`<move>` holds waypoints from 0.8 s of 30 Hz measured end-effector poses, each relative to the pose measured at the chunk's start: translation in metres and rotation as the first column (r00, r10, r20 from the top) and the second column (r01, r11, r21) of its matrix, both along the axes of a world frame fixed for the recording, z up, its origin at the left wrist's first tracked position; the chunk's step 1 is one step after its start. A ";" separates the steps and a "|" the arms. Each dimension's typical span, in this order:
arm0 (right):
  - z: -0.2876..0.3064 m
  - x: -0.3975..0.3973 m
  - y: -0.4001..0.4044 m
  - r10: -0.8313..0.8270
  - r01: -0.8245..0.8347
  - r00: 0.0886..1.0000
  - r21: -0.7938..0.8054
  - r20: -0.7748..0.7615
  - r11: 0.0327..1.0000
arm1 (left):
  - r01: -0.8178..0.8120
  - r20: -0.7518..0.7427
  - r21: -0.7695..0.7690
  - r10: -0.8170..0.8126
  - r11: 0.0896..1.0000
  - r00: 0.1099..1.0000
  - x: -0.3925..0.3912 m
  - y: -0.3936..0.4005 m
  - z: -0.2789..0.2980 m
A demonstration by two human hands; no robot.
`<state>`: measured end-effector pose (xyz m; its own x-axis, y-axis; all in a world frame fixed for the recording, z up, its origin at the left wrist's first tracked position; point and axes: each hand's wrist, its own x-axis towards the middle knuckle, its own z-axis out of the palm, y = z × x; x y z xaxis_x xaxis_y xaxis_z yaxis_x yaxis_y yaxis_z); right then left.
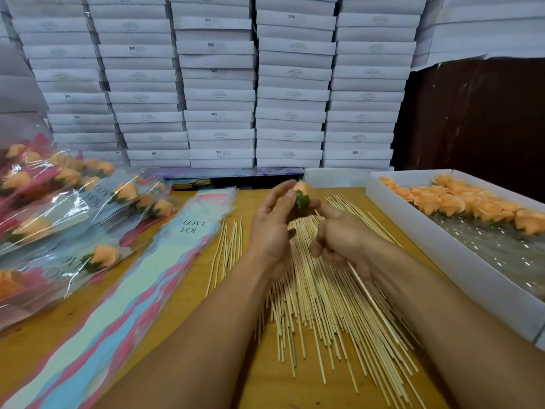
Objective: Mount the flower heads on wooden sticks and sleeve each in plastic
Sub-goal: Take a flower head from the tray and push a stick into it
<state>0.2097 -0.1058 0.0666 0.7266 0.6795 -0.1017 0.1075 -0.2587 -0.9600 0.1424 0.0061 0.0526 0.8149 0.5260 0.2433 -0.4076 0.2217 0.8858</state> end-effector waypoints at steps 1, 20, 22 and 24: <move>0.002 0.000 -0.001 0.003 -0.002 1.000 0.044 -0.018 0.999 | -0.040 0.003 -0.032 0.040 0.999 0.999 0.001 0.004 0.001; 0.010 -0.036 0.004 0.149 -0.181 0.975 0.203 0.166 0.962 | -0.136 0.093 -0.434 0.194 0.890 0.977 0.000 0.028 0.010; 0.012 -0.037 0.005 0.081 -0.120 0.983 0.239 0.168 0.964 | -0.133 0.102 -0.432 0.194 0.892 0.976 -0.001 0.029 0.010; 0.012 -0.036 0.008 0.000 -0.039 0.989 0.250 0.151 0.967 | -0.121 0.105 -0.424 0.181 0.898 0.978 -0.002 0.029 0.010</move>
<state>0.1739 -0.0981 0.0786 0.7070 0.6833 0.1823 0.2560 -0.0069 -0.9666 0.1400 0.0351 0.0629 0.6920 0.7173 0.0812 -0.5765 0.4814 0.6602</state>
